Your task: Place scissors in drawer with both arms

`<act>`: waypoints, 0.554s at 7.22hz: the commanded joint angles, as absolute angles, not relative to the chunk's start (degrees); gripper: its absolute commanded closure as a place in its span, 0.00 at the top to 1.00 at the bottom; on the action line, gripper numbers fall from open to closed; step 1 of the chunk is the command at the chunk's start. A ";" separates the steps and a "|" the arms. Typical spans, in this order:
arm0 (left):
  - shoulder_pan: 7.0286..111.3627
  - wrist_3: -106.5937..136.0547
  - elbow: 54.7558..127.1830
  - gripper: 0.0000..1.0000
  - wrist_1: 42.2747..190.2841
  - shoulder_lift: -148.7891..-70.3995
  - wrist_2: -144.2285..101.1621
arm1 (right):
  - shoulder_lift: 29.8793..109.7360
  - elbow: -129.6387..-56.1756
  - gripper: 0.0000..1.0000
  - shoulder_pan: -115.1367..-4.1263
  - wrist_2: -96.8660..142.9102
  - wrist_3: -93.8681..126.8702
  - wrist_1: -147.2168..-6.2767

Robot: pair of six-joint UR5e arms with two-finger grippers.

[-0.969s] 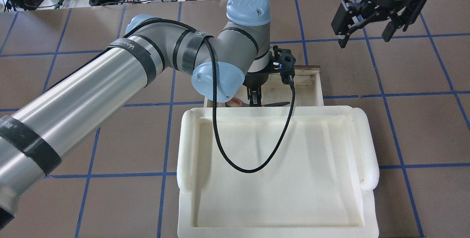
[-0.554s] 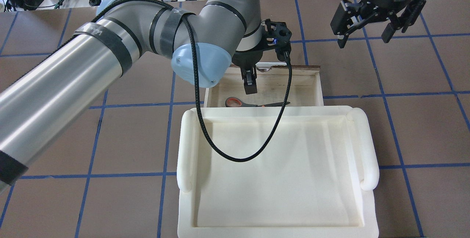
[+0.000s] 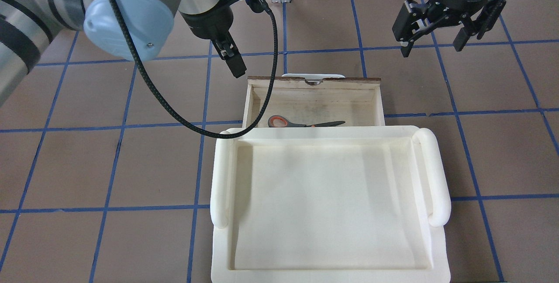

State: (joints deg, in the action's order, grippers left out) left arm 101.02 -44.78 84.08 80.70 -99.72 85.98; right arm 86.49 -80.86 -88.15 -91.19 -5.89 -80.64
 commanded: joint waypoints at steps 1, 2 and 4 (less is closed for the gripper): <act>98.27 -29.85 84.37 1.00 83.73 -95.56 86.66 | 86.48 -80.86 1.00 -88.15 -91.23 -5.98 -80.60; 95.91 -20.75 84.20 1.00 86.46 -93.19 89.01 | 86.48 -80.86 1.00 -88.15 -91.06 -5.89 -80.51; 92.91 -9.37 84.64 1.00 95.76 -90.28 90.09 | 86.48 -80.86 1.00 -88.15 -90.97 -5.89 -80.51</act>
State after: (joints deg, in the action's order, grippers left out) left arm 94.43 -16.42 84.41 90.69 -92.08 89.65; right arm 86.49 -80.86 -88.16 -91.05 -5.90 -80.52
